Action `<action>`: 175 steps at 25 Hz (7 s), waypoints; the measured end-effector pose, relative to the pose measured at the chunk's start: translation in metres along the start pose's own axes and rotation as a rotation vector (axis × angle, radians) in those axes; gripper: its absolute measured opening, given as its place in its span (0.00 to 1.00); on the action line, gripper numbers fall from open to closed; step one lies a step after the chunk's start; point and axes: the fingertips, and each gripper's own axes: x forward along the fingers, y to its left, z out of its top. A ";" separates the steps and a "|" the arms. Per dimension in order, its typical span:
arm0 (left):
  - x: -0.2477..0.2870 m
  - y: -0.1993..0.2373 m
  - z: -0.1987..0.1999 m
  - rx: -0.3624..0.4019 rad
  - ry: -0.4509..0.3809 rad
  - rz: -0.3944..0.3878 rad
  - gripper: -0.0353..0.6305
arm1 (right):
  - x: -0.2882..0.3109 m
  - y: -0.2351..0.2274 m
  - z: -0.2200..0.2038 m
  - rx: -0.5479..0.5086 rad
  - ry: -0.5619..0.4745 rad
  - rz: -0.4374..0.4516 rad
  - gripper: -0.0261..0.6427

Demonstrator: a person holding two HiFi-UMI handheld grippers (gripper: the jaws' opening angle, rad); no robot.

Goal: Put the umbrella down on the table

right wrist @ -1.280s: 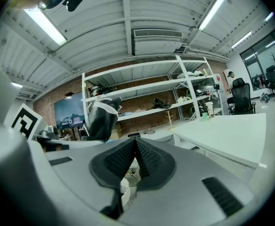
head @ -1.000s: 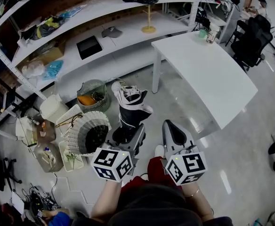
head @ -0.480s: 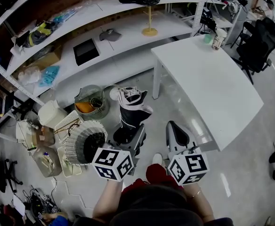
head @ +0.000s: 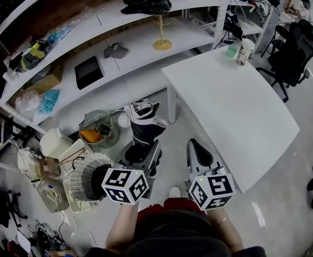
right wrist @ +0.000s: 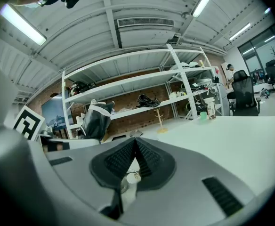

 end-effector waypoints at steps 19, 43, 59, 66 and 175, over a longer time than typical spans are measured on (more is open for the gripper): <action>0.074 -0.004 0.029 0.029 -0.003 0.018 0.39 | 0.026 -0.068 0.017 0.028 -0.010 -0.034 0.07; 0.206 0.063 0.074 0.067 0.047 -0.118 0.39 | 0.132 -0.114 0.038 0.058 -0.023 -0.210 0.07; 0.340 0.118 0.112 0.113 0.157 -0.278 0.39 | 0.240 -0.157 0.058 0.114 -0.011 -0.405 0.07; 0.386 0.120 0.113 0.155 0.208 -0.363 0.39 | 0.267 -0.175 0.057 0.139 -0.015 -0.487 0.07; 0.604 0.055 -0.047 0.372 0.758 -0.484 0.48 | 0.345 -0.323 -0.027 0.334 0.211 -0.770 0.07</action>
